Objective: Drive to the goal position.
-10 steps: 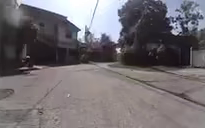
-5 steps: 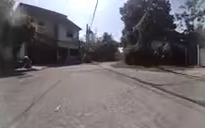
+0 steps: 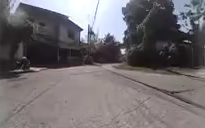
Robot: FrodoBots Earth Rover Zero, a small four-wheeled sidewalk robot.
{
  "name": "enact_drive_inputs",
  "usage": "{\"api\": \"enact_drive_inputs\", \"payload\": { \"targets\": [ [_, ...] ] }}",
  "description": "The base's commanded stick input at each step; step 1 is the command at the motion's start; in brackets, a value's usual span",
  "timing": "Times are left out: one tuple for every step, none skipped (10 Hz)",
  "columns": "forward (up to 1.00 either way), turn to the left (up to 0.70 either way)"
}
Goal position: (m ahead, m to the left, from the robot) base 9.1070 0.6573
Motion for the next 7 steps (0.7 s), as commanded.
{"api": "enact_drive_inputs", "payload": {
  "targets": [
    [1.0,0.0],
    [1.0,0.0],
    [1.0,0.0],
    [1.0,0.0],
    [1.0,-0.06],
    [1.0,-0.32],
    [1.0,-0.4]
  ]
}}
